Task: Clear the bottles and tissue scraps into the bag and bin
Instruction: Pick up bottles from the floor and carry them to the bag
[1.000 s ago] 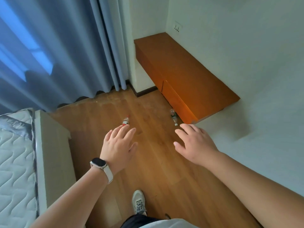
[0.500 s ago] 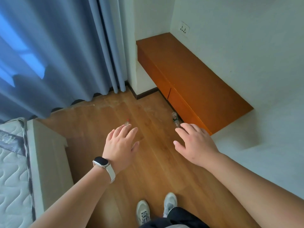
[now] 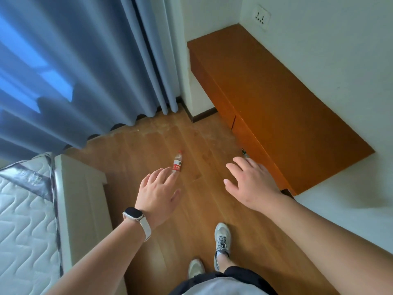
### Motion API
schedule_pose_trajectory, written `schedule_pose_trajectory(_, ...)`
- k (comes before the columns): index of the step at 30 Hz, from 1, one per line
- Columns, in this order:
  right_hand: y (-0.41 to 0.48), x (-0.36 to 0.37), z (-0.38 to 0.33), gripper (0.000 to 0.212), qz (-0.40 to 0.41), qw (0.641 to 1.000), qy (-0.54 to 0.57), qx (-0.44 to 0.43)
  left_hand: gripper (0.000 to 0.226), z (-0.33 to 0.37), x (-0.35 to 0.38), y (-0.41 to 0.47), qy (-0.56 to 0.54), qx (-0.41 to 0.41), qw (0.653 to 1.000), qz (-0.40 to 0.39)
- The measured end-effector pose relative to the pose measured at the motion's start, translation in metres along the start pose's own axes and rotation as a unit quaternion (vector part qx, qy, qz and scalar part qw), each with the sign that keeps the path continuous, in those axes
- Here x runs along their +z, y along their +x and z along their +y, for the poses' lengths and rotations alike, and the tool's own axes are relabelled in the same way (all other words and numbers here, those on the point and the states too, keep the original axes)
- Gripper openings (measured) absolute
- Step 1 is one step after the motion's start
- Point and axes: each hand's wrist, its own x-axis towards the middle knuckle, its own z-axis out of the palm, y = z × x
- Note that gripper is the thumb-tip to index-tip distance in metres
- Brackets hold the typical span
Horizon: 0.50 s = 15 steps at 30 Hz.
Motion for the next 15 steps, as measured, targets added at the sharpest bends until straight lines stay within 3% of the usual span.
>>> schedule_pose_trajectory(15,0.121,-0.006,0.042,0.053,-0.037,0.998,0.047,-0.028,0.056,-0.002,-0.005,0.114,0.004,-0.039,0.999,-0.019)
